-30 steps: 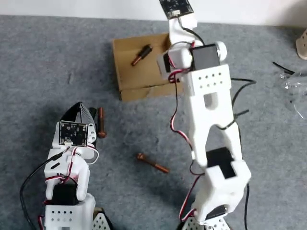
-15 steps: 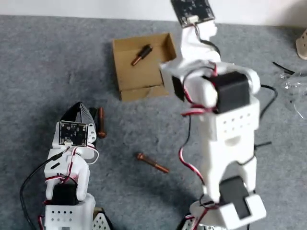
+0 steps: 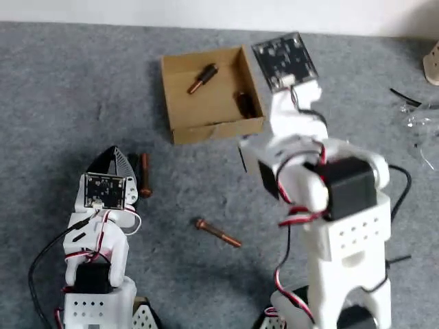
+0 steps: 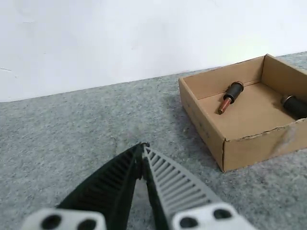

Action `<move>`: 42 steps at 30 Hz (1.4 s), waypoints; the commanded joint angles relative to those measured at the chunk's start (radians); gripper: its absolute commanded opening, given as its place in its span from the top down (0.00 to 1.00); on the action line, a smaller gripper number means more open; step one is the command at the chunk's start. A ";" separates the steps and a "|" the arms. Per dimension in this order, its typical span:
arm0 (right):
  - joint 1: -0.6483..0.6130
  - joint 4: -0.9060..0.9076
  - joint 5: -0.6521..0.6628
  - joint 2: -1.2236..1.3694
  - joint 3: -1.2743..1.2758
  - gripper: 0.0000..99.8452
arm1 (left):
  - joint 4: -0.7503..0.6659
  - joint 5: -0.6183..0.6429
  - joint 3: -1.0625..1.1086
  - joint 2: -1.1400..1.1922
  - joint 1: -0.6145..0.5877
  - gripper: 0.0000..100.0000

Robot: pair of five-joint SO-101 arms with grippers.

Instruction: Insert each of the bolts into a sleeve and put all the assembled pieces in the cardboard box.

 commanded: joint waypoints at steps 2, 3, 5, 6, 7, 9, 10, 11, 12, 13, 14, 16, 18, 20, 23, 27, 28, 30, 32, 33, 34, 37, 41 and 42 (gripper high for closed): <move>-0.013 -0.147 -0.005 -0.171 0.263 0.75 | -0.028 -0.005 0.022 0.002 0.015 0.99; -0.013 -0.183 -0.003 -0.206 0.334 0.75 | -0.028 -0.005 0.022 0.002 0.015 0.99; -0.013 -0.260 -0.003 -0.272 0.473 0.75 | -0.028 -0.005 0.022 0.002 0.015 0.99; -0.013 -0.302 -0.003 -0.303 0.541 0.75 | -0.028 -0.005 0.022 0.002 0.015 0.99; -0.013 -0.343 -0.003 -0.334 0.605 0.75 | -0.028 -0.005 0.022 0.002 0.015 0.99; -0.013 -0.418 -0.003 -0.386 0.725 0.75 | -0.028 -0.005 0.022 0.002 0.015 0.99; -0.013 -0.452 -0.003 -0.404 0.776 0.75 | -0.028 -0.005 0.022 0.002 0.015 0.99; -0.013 -0.481 -0.003 -0.423 0.825 0.75 | -0.028 -0.005 0.022 0.002 0.015 0.99; -0.013 -0.509 -0.003 -0.438 0.868 0.75 | -0.028 -0.005 0.022 0.002 0.015 0.99; -0.013 -0.532 -0.003 -0.449 0.906 0.75 | -0.028 -0.005 0.022 0.002 0.015 0.99; -0.013 -0.555 -0.002 -0.455 0.941 0.75 | -0.028 -0.005 0.022 0.002 0.015 0.99; -0.013 -0.598 -0.002 -0.458 0.997 0.75 | -0.028 -0.005 0.022 0.002 0.015 0.99; -0.013 -0.642 0.009 -0.458 1.040 0.75 | -0.028 -0.005 0.022 0.002 0.015 0.99; -0.015 -0.680 0.058 -0.458 1.075 0.75 | -0.028 -0.005 0.022 0.002 0.015 0.99; -0.015 -0.725 0.092 -0.458 1.112 0.75 | -0.028 -0.005 0.022 0.002 0.015 0.99; -0.050 -0.779 0.089 -0.458 1.168 0.75 | -0.028 -0.005 0.022 0.002 0.015 0.99; -0.070 -0.791 0.089 -0.458 1.184 0.75 | -0.028 -0.005 0.022 0.002 0.015 0.99; -0.120 -0.817 0.089 -0.456 1.214 0.75 | -0.028 -0.005 0.022 0.002 0.015 0.99; -0.166 -0.843 0.089 -0.456 1.241 0.75 | -0.028 -0.005 0.022 0.002 0.015 0.99; -0.185 -0.855 0.089 -0.456 1.253 0.75 | -0.028 -0.005 0.022 0.002 0.015 0.99; -0.200 -0.865 0.092 -0.456 1.264 0.75 | -0.028 -0.005 0.022 0.002 0.015 0.99; -0.228 -0.897 0.094 -0.455 1.294 0.75 | -0.028 -0.005 0.022 0.002 0.015 0.99; -0.260 -0.898 0.095 -0.455 1.328 0.75 | -0.028 -0.005 0.022 0.002 0.015 0.99; -0.269 -0.898 0.095 -0.455 1.337 0.75 | -0.029 -0.005 0.022 0.002 0.015 0.99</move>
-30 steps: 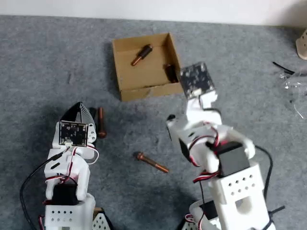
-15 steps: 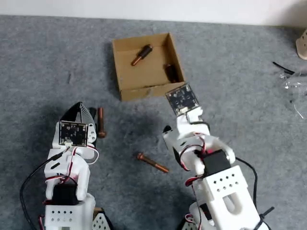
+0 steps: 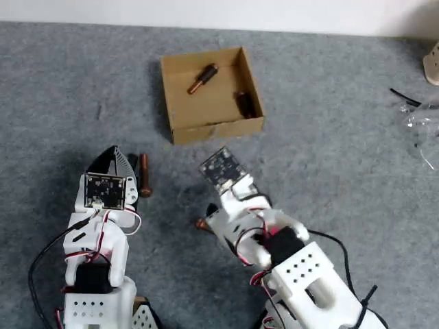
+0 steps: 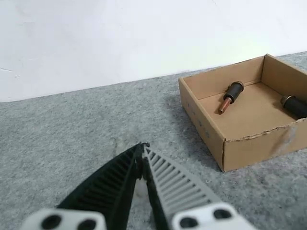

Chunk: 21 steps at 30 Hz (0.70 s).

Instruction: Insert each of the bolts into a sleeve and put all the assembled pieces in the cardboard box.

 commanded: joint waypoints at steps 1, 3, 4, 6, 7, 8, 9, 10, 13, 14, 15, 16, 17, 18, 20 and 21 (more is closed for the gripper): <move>-0.041 -0.033 0.012 -0.021 0.012 0.75 | -0.029 -0.005 0.022 0.002 0.015 0.99; -0.050 -0.033 0.012 -0.021 0.021 0.75 | -0.029 -0.005 0.022 0.002 0.012 0.99; -0.050 -0.033 0.012 -0.021 0.021 0.75 | -0.029 -0.005 0.022 0.002 0.010 0.99; -0.045 -0.033 0.012 -0.021 0.021 0.75 | -0.029 -0.003 0.022 0.002 0.010 0.99; -0.042 -0.033 0.012 -0.021 0.022 0.75 | -0.029 -0.003 0.022 0.002 0.010 0.99; -0.042 -0.033 0.012 -0.021 0.024 0.75 | -0.029 -0.003 0.022 0.002 0.008 0.99; -0.042 -0.033 0.012 -0.021 0.033 0.75 | -0.029 -0.003 0.022 0.002 0.008 0.99; -0.042 -0.033 0.012 -0.021 0.045 0.75 | -0.029 -0.003 0.022 0.002 0.004 0.99; -0.042 -0.033 0.012 -0.021 0.073 0.75 | -0.029 0.003 0.004 0.002 -0.042 0.99; -0.042 -0.033 0.012 -0.022 0.081 0.75 | -0.029 0.005 -0.002 0.002 -0.054 0.99; -0.045 -0.035 0.012 -0.022 0.085 0.75 | -0.029 0.014 -0.007 0.002 -0.059 0.99; -0.047 -0.047 0.012 -0.022 0.088 0.75 | -0.028 0.032 -0.010 0.002 -0.065 0.99; -0.047 -0.062 0.011 -0.021 0.094 0.75 | -0.026 0.043 -0.012 0.002 -0.067 0.99; -0.045 -0.079 0.011 -0.021 0.113 0.75 | -0.025 0.043 -0.021 0.002 -0.067 0.99; -0.042 -0.120 0.012 -0.021 0.145 0.75 | -0.017 0.043 -0.039 0.002 -0.070 0.99; -0.042 -0.131 0.012 -0.021 0.159 0.75 | 0.003 0.043 -0.053 0.002 -0.077 0.99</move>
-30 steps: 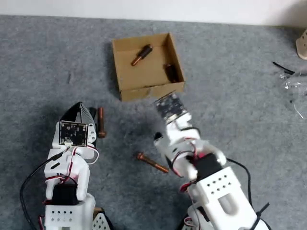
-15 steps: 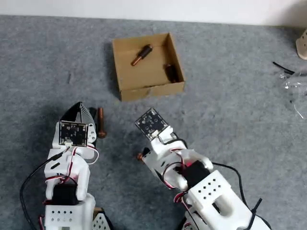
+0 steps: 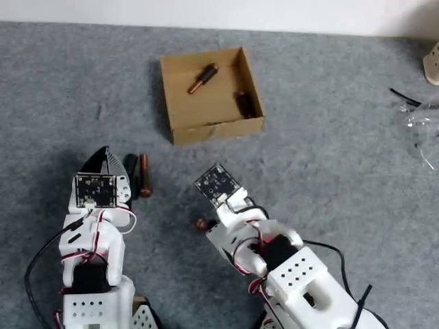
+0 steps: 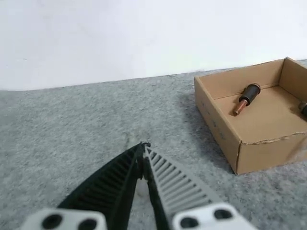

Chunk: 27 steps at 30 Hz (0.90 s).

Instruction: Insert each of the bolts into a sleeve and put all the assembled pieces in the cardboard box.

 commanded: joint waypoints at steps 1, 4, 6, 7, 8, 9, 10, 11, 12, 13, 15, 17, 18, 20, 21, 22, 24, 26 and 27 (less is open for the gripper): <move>-0.007 -0.065 0.012 -0.019 0.021 0.75 | 0.029 0.012 -0.068 0.002 -0.035 0.99; -0.007 -0.067 0.012 -0.019 0.025 0.75 | 0.080 0.018 -0.124 0.004 -0.097 0.99; -0.007 -0.067 0.012 -0.021 0.025 0.75 | 0.092 0.046 -0.139 0.004 -0.117 0.99; -0.007 -0.067 0.012 -0.021 0.025 0.75 | 0.109 0.054 -0.145 0.004 -0.116 0.99; -0.007 -0.067 0.012 -0.021 0.025 0.75 | 0.126 0.057 -0.156 0.004 -0.108 0.99; -0.007 -0.067 0.012 -0.021 0.025 0.75 | 0.141 0.057 -0.168 0.005 -0.091 0.99; -0.007 -0.067 0.012 -0.021 0.024 0.75 | 0.158 0.057 -0.180 0.008 -0.082 0.99; -0.007 -0.067 0.012 -0.024 0.024 0.75 | 0.170 0.055 -0.194 0.024 -0.074 0.99; -0.007 -0.065 0.012 -0.025 0.024 0.75 | 0.173 0.055 -0.211 0.050 -0.074 0.99; -0.007 -0.065 0.012 -0.025 0.024 0.75 | 0.173 0.055 -0.231 0.087 -0.074 0.99; -0.007 -0.065 0.012 -0.025 0.025 0.75 | 0.173 0.055 -0.283 0.196 -0.074 0.99; -0.007 -0.067 0.012 -0.022 0.025 0.75 | 0.173 0.057 -0.343 0.317 -0.074 0.99; -0.008 -0.067 0.012 -0.022 0.025 0.75 | 0.173 0.057 -0.372 0.383 -0.070 0.99; -0.008 -0.067 0.012 -0.024 0.027 0.75 | 0.173 0.057 -0.427 0.504 -0.062 0.99; -0.007 -0.067 0.012 -0.025 0.027 0.75 | 0.173 0.054 -0.455 0.562 -0.045 0.99; -0.007 -0.067 0.012 -0.025 0.025 0.75 | 0.175 0.054 -0.481 0.618 -0.027 0.99; -0.007 -0.067 0.012 -0.025 0.025 0.75 | 0.176 0.052 -0.529 0.730 0.012 0.99; -0.007 -0.067 0.012 -0.022 0.024 0.75 | 0.176 0.052 -0.572 0.828 0.030 0.94; -0.007 -0.067 0.012 -0.022 0.024 0.75 | 0.176 0.052 -0.588 0.872 0.036 0.92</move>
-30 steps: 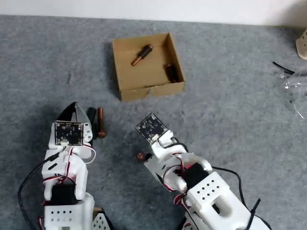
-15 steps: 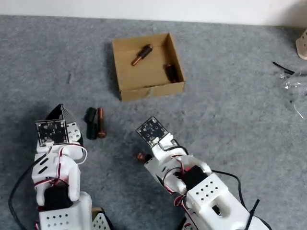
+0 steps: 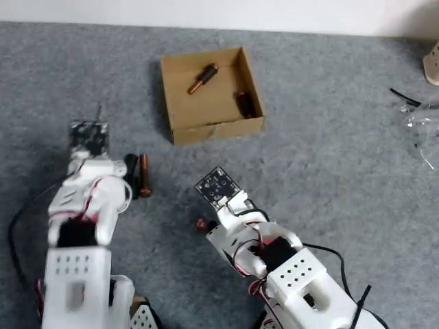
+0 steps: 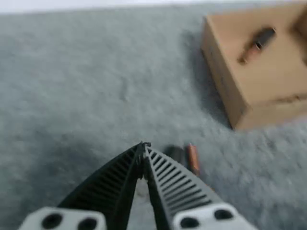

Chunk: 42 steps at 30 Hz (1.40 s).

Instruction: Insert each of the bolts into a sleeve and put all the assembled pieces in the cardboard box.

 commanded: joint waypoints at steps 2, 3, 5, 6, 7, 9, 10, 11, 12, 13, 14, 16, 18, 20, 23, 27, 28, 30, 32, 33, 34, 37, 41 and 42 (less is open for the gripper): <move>-0.007 -0.030 0.012 -0.022 -0.008 0.75 | 0.003 0.002 -0.125 0.206 0.041 0.89; -0.007 -0.030 0.012 -0.022 -0.008 0.75 | 0.003 0.002 -0.139 0.232 0.041 0.89; -0.007 -0.030 0.012 -0.022 -0.010 0.75 | 0.003 0.002 -0.154 0.266 0.041 0.89; -0.007 -0.030 0.012 -0.022 -0.010 0.75 | 0.003 0.002 -0.156 0.277 0.041 0.89; -0.007 -0.030 0.012 -0.022 -0.010 0.75 | 0.000 0.002 -0.156 0.288 0.041 0.89; -0.007 -0.030 0.012 -0.022 -0.010 0.75 | 0.002 0.002 -0.166 0.308 0.041 0.89; -0.007 -0.030 0.012 -0.022 -0.010 0.75 | 0.003 0.002 -0.183 0.317 0.041 0.89; -0.007 -0.030 0.012 -0.022 -0.010 0.75 | 0.003 0.002 -0.194 0.332 0.041 0.89; -0.007 -0.030 0.012 -0.022 -0.010 0.75 | 0.003 0.002 -0.203 0.354 0.041 0.89; -0.007 -0.030 0.012 -0.022 -0.010 0.75 | 0.000 0.002 -0.214 0.381 0.041 0.89; -0.007 -0.030 0.012 -0.022 -0.010 0.75 | 0.000 0.002 -0.228 0.414 0.041 0.89; -0.007 -0.030 0.012 -0.022 -0.010 0.75 | 0.000 0.002 -0.268 0.489 0.041 0.89; -0.007 -0.030 0.012 -0.022 -0.010 0.75 | 0.003 0.000 -0.309 0.558 0.039 0.89; -0.007 -0.030 0.012 -0.022 -0.010 0.75 | 0.003 0.000 -0.340 0.618 0.038 0.88; -0.007 -0.030 0.012 -0.022 -0.010 0.75 | 0.003 -0.031 -0.374 0.682 0.038 0.88; -0.007 -0.030 0.012 -0.022 -0.010 0.75 | 0.003 -0.037 -0.394 0.725 0.035 0.88; -0.007 -0.030 0.012 -0.022 -0.010 0.75 | 0.003 -0.037 -0.394 0.723 0.033 0.89; -0.007 -0.030 0.012 -0.022 -0.010 0.75 | 0.003 -0.037 -0.386 0.705 0.033 0.89; -0.007 -0.030 0.012 -0.022 -0.010 0.75 | 0.003 -0.028 -0.361 0.670 0.021 0.88; -0.007 -0.030 0.012 -0.022 -0.010 0.75 | 0.003 0.003 -0.349 0.648 0.007 0.88; -0.007 -0.030 0.012 -0.022 -0.010 0.75 | 0.003 0.037 -0.335 0.625 -0.010 0.88; -0.007 -0.030 0.012 -0.022 -0.010 0.75 | 0.003 0.048 -0.303 0.559 -0.030 0.88; -0.007 -0.030 0.012 -0.022 -0.008 0.75 | 0.003 0.041 -0.254 0.518 0.062 0.88; -0.007 -0.030 0.012 -0.022 -0.008 0.75 | 0.003 0.041 -0.249 0.516 0.087 0.88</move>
